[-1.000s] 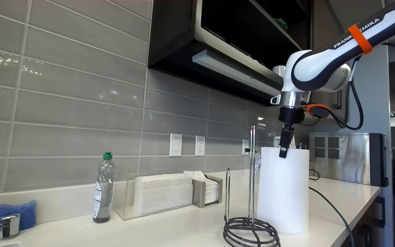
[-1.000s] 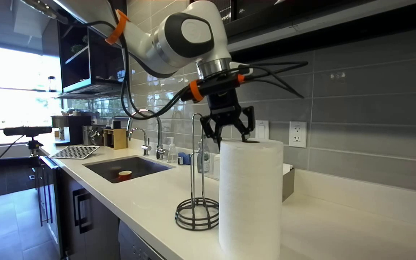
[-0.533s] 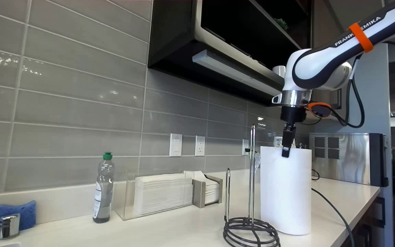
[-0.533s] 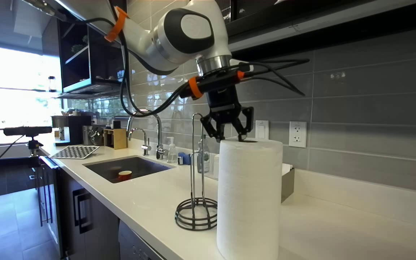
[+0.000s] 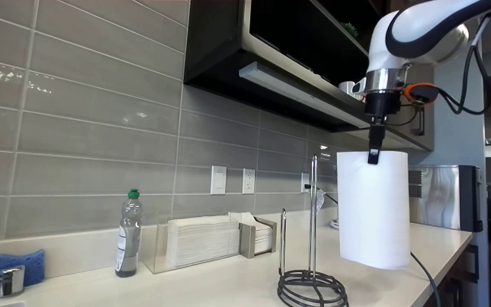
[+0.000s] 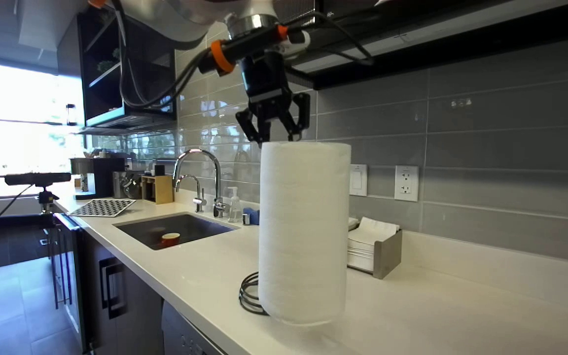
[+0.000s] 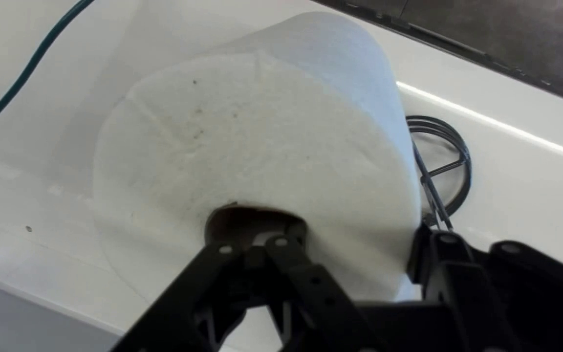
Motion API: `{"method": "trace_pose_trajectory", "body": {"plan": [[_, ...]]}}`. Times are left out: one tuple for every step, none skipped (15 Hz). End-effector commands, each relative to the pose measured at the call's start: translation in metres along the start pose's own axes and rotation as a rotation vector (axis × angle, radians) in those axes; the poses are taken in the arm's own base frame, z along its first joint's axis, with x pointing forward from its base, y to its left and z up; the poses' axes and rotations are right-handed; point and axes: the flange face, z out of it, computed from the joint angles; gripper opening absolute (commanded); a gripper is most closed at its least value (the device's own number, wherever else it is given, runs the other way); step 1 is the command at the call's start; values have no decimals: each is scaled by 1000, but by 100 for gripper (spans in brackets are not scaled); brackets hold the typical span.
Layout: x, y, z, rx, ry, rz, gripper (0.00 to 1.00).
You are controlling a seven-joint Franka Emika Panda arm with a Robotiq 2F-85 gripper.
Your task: Put the paper towel roll on the metal holder
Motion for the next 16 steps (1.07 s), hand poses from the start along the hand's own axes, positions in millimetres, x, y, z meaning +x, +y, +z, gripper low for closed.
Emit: {"method": "trace_pose_trajectory", "body": {"plan": [[-10, -22, -63, -53, 20, -21, 21], [-17, -24, -80, -70, 24, -29, 21], [-17, -30, -96, -91, 31, -32, 21], [-17, -36, -111, -99, 44, -39, 21], [-18, -40, -128, -116, 60, -40, 21], [-17, -46, -142, -120, 77, -43, 21], [-15, -52, -153, -125, 90, -47, 21], [-16, -45, -126, -89, 76, -54, 21], [-16, -49, -133, -92, 85, -58, 46], [-16, -50, -132, -89, 84, -61, 46], [-16, -49, -128, -85, 77, -60, 46], [-16, -47, -123, -80, 68, -58, 46], [-15, -46, -120, -76, 62, -57, 46], [-15, -45, -119, -75, 60, -56, 46], [-15, -45, -119, -75, 60, -56, 46], [-15, -45, -119, -75, 60, -56, 21]]}}
